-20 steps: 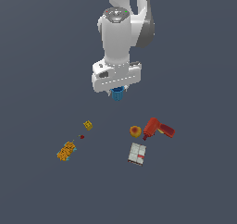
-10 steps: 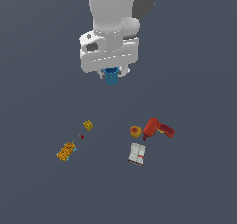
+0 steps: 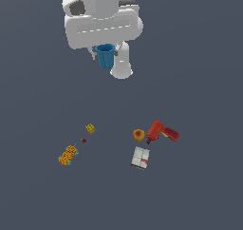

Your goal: Pick up a designated object from a clutter of objects.

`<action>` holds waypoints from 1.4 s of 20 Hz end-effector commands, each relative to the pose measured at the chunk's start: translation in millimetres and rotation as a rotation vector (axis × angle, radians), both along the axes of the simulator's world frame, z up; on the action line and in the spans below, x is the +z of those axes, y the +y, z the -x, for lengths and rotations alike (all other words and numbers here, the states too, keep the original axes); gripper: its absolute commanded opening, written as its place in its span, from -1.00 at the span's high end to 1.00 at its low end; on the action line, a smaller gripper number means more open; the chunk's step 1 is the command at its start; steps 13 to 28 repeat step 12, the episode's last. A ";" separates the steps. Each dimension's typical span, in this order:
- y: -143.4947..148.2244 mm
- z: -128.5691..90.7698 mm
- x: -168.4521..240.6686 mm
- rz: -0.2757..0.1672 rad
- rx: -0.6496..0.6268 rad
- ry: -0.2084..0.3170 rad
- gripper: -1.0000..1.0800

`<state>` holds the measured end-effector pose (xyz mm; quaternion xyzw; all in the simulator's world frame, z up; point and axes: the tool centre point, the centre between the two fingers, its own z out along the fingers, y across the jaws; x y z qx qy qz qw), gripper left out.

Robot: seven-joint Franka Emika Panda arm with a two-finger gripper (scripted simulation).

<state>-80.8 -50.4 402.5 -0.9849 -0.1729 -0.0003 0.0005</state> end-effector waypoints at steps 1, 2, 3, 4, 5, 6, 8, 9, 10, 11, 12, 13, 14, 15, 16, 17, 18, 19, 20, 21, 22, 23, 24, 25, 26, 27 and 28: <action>-3.9 -0.6 15.9 0.001 0.000 0.000 1.00; -5.2 -1.0 20.9 0.001 0.000 0.000 1.00; -6.4 -1.3 25.4 0.001 0.000 0.000 1.00; -7.4 -1.7 29.3 0.001 0.000 0.000 1.00; -8.4 -2.0 32.8 0.001 0.000 0.000 1.00; -9.2 -2.3 35.7 0.001 0.000 0.000 1.00; -10.4 -2.9 40.2 0.001 0.000 0.000 1.00; -10.5 -3.1 41.7 0.001 0.000 0.000 1.00; -10.8 -3.3 42.8 0.001 0.000 0.000 1.00; -11.0 -3.3 43.4 0.001 0.000 0.000 1.00; -11.1 -3.4 43.6 0.001 0.000 0.000 1.00; -11.1 -3.4 43.6 0.001 0.000 0.000 1.00; -11.1 -3.4 43.6 0.001 0.000 0.000 1.00; -11.1 -3.4 43.6 0.001 0.000 0.000 1.00; -11.1 -3.4 43.6 0.001 0.000 0.000 1.00; -11.1 -3.4 43.6 0.001 0.000 0.000 1.00; -11.1 -3.4 43.6 0.001 0.000 0.000 1.00; -11.1 -3.4 43.6 0.001 0.000 0.000 1.00; -11.1 -3.4 43.6 0.001 0.000 0.000 1.00; -11.1 -3.4 43.6 0.001 0.000 0.000 1.00; -11.1 -3.4 43.6 0.001 0.000 0.000 1.00; -11.1 -3.4 43.6 0.001 0.000 0.000 1.00; -11.1 -3.4 43.6 0.001 0.000 0.000 1.00; -11.1 -3.4 43.6 0.001 0.000 0.000 1.00; -11.1 -3.4 43.6 0.001 0.000 0.000 1.00; -11.1 -3.4 43.6 0.001 0.000 0.000 1.00; -11.1 -3.4 43.6 0.001 0.000 0.000 1.00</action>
